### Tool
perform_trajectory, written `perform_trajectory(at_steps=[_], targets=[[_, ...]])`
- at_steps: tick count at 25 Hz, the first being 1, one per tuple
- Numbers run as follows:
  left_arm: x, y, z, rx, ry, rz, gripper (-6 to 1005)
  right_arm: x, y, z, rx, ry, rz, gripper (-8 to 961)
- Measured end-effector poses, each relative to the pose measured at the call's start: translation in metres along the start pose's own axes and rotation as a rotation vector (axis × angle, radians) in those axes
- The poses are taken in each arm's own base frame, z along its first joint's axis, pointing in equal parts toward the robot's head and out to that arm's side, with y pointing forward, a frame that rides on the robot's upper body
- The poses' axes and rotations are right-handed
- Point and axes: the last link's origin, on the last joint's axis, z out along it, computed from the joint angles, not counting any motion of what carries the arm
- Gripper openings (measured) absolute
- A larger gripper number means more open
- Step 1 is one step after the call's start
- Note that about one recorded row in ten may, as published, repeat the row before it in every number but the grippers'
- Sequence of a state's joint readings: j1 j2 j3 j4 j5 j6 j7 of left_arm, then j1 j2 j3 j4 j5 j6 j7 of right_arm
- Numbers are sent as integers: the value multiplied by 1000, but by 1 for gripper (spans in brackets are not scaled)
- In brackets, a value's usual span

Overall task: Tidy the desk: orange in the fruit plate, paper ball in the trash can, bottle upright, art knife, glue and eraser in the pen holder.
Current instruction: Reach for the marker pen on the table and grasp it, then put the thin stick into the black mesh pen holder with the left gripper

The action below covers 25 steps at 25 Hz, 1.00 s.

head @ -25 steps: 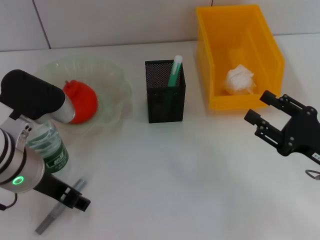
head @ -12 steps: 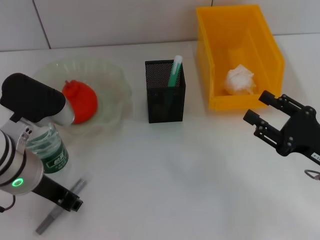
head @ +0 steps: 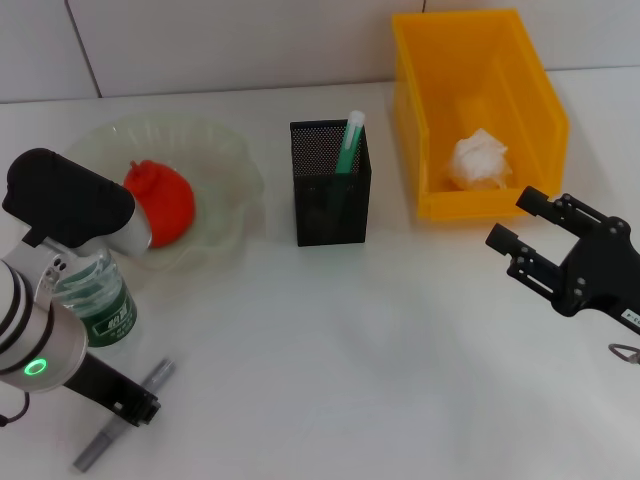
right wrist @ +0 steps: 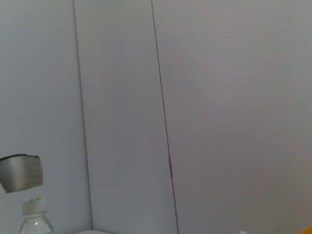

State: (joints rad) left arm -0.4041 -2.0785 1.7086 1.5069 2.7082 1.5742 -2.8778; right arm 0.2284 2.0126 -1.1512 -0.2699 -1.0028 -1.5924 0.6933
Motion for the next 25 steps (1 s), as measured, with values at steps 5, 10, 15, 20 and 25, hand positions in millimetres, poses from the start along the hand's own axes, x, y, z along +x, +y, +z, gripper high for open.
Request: perform_trajectory(at_steps=[5, 10, 15, 20, 25], targets=[[0, 0, 0, 9, -7, 5, 251, 0, 0, 0, -2, 1, 2, 608], [-1, 0, 1, 17, -16, 11, 200, 0, 1, 0, -3, 2, 7, 609], [-2, 3, 2, 21, -26, 29, 173, 0, 0, -1, -3, -1, 10, 609], [-2, 4, 1, 21, -29, 37, 151, -1, -1, -2, 1, -4, 9, 609], [1, 8, -3, 20, -15, 53, 138, -2, -1, -3, 2, -5, 10, 608]])
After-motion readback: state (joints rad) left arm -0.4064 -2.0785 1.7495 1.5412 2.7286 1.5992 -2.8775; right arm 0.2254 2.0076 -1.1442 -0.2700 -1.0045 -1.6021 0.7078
